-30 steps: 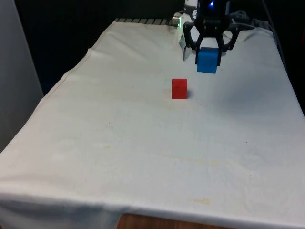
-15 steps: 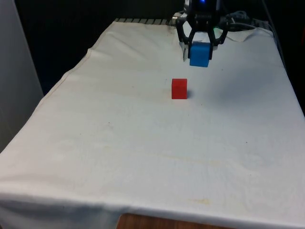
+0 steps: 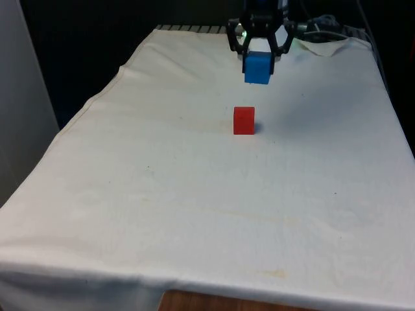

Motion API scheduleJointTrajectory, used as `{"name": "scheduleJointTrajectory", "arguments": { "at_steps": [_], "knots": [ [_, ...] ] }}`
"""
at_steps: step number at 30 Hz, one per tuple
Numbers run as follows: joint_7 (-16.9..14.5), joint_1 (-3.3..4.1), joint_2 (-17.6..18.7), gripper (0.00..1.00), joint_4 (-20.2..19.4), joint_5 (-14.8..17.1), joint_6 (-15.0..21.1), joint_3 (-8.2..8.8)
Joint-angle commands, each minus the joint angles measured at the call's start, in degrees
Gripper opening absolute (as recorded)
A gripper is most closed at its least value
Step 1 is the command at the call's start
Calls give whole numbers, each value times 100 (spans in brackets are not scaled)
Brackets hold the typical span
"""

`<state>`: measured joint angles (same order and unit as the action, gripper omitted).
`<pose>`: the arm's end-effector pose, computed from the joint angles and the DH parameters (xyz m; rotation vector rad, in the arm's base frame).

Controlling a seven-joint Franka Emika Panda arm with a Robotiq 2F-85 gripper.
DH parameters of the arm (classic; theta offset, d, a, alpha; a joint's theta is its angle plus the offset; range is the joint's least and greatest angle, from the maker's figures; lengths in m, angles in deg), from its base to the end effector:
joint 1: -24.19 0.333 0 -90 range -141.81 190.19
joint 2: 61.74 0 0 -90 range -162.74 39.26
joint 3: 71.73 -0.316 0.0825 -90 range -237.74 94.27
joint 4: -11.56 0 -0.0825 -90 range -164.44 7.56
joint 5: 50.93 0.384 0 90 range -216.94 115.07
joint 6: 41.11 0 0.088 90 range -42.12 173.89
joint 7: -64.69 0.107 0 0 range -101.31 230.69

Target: Stack the two cubes.

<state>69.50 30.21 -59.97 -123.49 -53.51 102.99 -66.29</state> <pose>0.5160 0.0056 0.3278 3.1090 -0.0603 0.2000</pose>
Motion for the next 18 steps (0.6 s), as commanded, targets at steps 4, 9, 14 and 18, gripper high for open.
{"name": "scheduleJointTrajectory", "arguments": {
  "at_steps": [4,9,14,18],
  "knots": [
    [-212,-11,-172,0,-218,109,120,74],
    [-355,-6,-321,0,-424,132,201,160],
    [-372,-6,-390,0,-561,34,229,223],
    [-607,11,-407,0,-745,201,470,269]
  ]
}}
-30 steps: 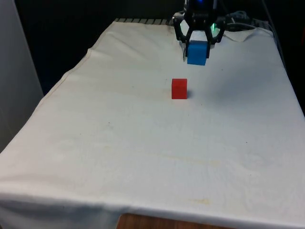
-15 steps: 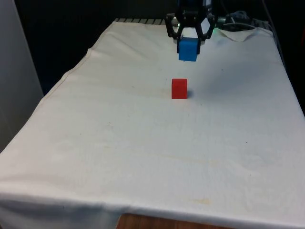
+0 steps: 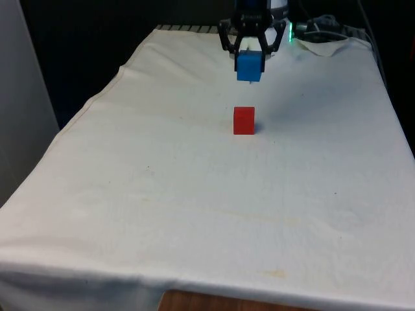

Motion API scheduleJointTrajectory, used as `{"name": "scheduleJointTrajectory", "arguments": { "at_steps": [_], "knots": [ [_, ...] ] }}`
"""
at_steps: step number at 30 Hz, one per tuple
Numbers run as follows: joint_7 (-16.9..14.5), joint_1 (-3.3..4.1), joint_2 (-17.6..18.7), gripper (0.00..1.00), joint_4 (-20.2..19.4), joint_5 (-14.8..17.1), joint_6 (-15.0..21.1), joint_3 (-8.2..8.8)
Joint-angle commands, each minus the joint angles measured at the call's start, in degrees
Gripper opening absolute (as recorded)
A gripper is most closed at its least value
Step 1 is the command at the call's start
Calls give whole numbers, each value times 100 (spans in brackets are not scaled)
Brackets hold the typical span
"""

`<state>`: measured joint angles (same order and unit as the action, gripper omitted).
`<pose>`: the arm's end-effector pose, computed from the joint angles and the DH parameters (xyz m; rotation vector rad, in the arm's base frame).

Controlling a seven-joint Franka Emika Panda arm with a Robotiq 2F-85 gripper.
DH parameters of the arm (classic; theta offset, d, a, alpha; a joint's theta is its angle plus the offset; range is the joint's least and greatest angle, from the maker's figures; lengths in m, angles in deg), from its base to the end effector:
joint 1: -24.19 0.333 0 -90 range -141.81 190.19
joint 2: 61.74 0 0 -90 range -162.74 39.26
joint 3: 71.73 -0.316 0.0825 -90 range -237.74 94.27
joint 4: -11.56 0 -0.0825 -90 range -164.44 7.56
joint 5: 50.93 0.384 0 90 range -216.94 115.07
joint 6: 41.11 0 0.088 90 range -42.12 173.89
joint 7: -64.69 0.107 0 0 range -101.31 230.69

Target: Stack the two cubes.

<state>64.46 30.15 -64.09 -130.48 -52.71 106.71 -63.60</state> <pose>0.4827 -0.0176 0.3190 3.1182 -0.0141 0.2206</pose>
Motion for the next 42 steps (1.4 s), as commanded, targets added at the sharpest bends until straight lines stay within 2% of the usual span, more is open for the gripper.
{"name": "scheduleJointTrajectory", "arguments": {
  "at_steps": [1,4,5,6,12,13,14,21,22,23,28,30,31,32,39,40,41,42],
  "knots": [
    [-120,17,17,0,-69,132,138,0],
    [-160,17,74,0,-155,138,281,0],
    [-97,0,57,0,-126,52,183,6],
    [-160,17,86,0,-172,138,315,0],
    [-166,17,281,0,-223,143,573,-23],
    [-103,6,258,0,-206,52,487,-11],
    [-166,11,309,0,-229,138,607,-23],
    [-201,0,567,0,-264,160,917,-34],
    [-115,6,584,0,-229,52,854,-11],
    [-218,-6,596,0,-264,166,951,-29],
    [-361,-11,710,0,-275,218,1037,0],
    [-407,-11,733,0,-275,218,1054,17],
    [-264,0,745,0,-235,52,974,63],
    [-430,-17,745,0,-275,218,1060,23],
    [-596,-23,825,0,-309,206,1180,46],
    [-476,-11,831,0,-275,52,1089,103],
    [-607,-23,842,0,-315,206,1215,46],
    [-619,-23,859,0,-315,206,1238,46]
  ]
}}
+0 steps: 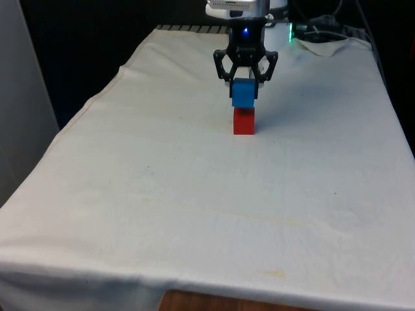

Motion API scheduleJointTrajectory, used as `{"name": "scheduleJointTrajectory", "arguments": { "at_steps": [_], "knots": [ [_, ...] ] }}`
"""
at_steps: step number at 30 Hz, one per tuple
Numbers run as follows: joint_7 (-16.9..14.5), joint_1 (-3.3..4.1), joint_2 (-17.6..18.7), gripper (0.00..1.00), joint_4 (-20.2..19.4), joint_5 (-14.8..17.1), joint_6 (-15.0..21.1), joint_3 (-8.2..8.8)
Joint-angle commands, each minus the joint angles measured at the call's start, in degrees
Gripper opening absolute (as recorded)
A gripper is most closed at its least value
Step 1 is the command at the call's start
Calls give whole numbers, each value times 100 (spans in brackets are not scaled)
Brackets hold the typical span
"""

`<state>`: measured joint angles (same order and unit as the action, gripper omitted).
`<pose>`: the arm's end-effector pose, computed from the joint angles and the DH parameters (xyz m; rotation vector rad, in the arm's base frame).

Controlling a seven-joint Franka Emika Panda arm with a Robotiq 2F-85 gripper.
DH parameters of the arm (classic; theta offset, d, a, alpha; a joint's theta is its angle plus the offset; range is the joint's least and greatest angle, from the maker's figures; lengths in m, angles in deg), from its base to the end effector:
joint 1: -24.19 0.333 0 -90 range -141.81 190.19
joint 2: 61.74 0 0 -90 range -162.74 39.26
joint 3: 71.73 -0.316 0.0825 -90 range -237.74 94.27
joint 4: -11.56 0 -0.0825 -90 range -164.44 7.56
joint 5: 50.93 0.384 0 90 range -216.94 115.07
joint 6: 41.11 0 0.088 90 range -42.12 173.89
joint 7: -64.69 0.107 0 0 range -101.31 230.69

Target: Stack the two cubes.

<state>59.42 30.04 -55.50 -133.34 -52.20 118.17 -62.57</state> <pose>0.4755 -0.0275 0.2489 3.0955 0.0876 0.2185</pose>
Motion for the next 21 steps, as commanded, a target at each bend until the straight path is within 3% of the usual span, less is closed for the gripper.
{"name": "scheduleJointTrajectory", "arguments": {
  "at_steps": [1,5,6,7,14,15,16,21],
  "knots": [
    [-120,-11,17,0,-29,155,115,-57],
    [-143,-11,92,0,-34,138,223,-63],
    [-52,0,120,0,-6,0,178,-6],
    [-155,-17,138,0,-40,132,286,-69],
    [-189,-23,286,0,-40,120,447,-74],
    [-97,0,309,0,-6,0,395,-6],
    [-189,-23,292,0,-40,115,453,-74],
    [-178,-17,292,0,-46,69,435,-46]
  ]
}}
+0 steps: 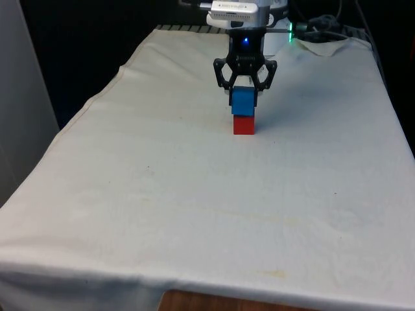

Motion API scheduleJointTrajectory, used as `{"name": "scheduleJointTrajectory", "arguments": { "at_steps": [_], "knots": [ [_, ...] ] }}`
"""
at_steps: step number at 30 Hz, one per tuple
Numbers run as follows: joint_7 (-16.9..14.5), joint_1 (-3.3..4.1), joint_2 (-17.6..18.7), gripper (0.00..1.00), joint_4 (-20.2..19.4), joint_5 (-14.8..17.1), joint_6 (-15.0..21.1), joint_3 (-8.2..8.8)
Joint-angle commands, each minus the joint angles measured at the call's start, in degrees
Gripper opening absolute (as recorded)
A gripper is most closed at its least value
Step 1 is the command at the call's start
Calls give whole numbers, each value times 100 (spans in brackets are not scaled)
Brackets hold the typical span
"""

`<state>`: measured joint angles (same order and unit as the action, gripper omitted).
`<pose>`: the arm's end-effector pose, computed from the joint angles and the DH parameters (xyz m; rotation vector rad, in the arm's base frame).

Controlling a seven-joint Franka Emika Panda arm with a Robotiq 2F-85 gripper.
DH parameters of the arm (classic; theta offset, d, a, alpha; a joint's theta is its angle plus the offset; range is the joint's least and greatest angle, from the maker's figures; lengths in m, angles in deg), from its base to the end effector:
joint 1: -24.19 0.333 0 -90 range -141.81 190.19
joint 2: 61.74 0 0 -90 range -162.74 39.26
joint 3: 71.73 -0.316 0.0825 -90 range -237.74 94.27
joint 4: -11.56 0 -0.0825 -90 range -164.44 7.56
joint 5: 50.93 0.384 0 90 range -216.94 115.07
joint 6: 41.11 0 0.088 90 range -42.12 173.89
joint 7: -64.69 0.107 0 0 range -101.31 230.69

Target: Stack the two cubes.

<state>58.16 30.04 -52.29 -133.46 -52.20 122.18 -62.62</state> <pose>0.4760 -0.0276 0.2289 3.0831 0.1264 0.2354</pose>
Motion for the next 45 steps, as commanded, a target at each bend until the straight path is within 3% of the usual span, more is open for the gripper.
{"name": "scheduleJointTrajectory", "arguments": {
  "at_steps": [1,22,26,27,29,30,33,45],
  "knots": [
    [-52,-11,-29,0,-34,57,34,-34],
    [-11,0,69,2,-23,6,29,-11],
    [-11,0,80,35,-17,6,23,-11],
    [-11,0,80,55,-17,6,17,-11],
    [-6,0,69,74,-23,0,-6,-6],
    [-11,0,80,74,-17,6,17,-11],
    [-11,0,86,100,-17,6,17,-11],
    [17,-17,6,100,0,80,-80,-40]
  ]
}}
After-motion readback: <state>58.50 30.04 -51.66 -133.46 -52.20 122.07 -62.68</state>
